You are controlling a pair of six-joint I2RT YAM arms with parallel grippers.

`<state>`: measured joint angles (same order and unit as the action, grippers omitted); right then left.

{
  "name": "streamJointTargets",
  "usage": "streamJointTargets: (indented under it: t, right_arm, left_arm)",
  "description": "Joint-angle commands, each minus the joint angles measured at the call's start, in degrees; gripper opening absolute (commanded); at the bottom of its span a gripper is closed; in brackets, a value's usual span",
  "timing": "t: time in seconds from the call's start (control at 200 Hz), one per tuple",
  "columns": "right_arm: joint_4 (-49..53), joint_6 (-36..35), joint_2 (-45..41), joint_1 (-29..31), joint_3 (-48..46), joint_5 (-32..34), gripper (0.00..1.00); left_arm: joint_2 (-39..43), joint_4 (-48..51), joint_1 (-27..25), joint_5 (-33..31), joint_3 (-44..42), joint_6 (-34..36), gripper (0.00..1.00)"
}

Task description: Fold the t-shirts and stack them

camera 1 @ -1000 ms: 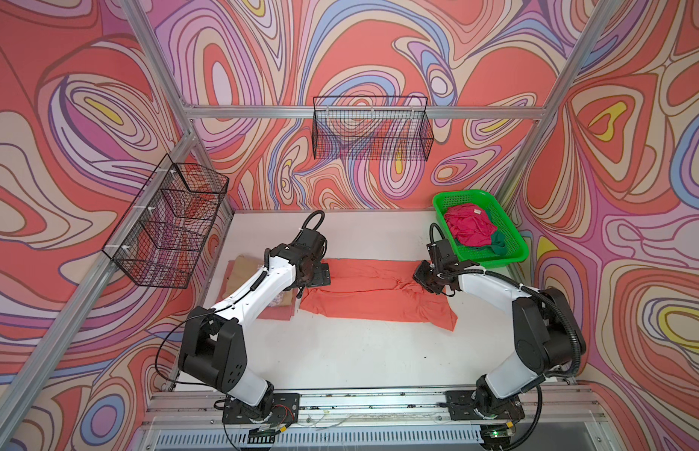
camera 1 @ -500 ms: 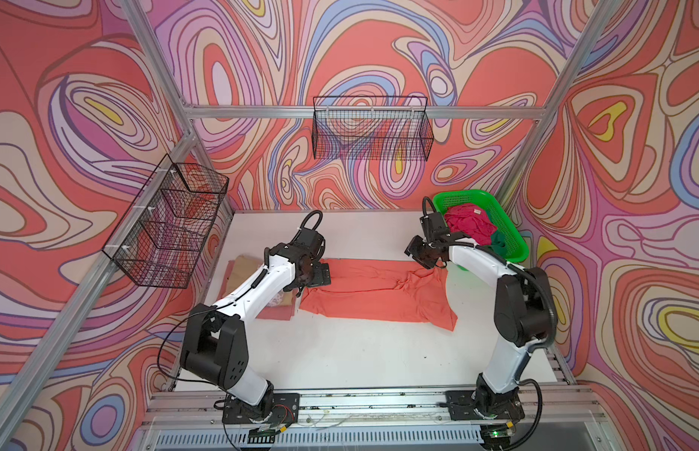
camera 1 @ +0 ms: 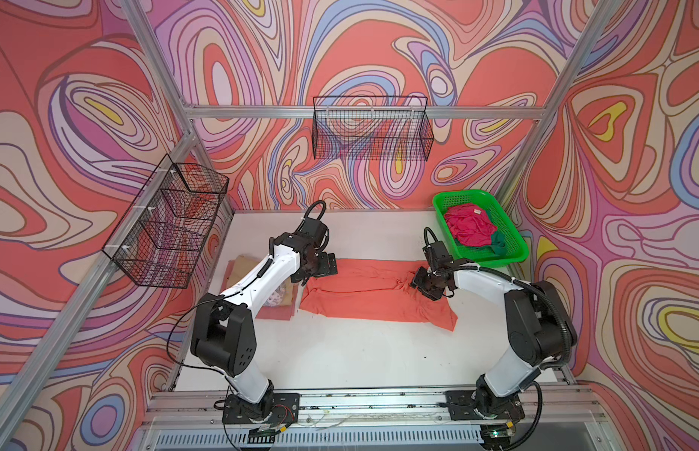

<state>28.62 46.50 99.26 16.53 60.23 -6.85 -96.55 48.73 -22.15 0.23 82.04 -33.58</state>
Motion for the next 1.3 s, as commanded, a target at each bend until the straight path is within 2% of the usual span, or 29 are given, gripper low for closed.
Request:
streamJointTargets:
  t: [0.0, 0.18, 0.396, 0.546, 0.646, 0.886, 1.127, 1.292]
  right_arm:
    - [-1.9, -2.1, 3.2, -0.7, 3.7, 2.4, 0.54]
    - [-1.0, -4.9, 9.5, -3.1, 9.0, 0.7, 0.55]
    - [3.7, -8.3, 11.2, -3.3, 15.8, 2.9, 0.57]
    - [3.2, -7.9, 8.0, -3.3, 13.7, 1.6, 0.6]
    - [1.7, -7.9, 6.1, -3.4, 11.8, 3.8, 0.63]
    - [2.0, -9.2, 12.3, -3.6, 16.2, 3.3, 0.64]
    - [2.3, -9.9, 17.3, -3.8, 19.9, 5.1, 0.64]
    - [3.5, -10.6, 21.5, -4.0, 24.5, 7.4, 0.64]
  left_arm:
    - [-4.3, 4.0, -0.6, -0.2, 5.0, -1.7, 1.0]
    - [-12.0, 6.3, -0.8, -1.1, 11.5, -1.7, 1.0]
    - [-18.5, 6.7, -1.1, -2.1, 16.6, -1.5, 1.0]
    - [-23.9, 9.3, -0.9, -5.7, 21.1, -0.8, 1.0]
    - [-25.5, 8.5, -0.9, -6.9, 21.7, -1.1, 1.0]
    - [-31.4, 9.5, -0.8, -9.3, 27.9, -1.1, 1.0]
    - [-34.5, 9.4, -0.4, -10.7, 27.1, -1.1, 1.0]
    - [-36.4, 10.5, -0.3, -8.0, 27.1, -1.8, 1.0]
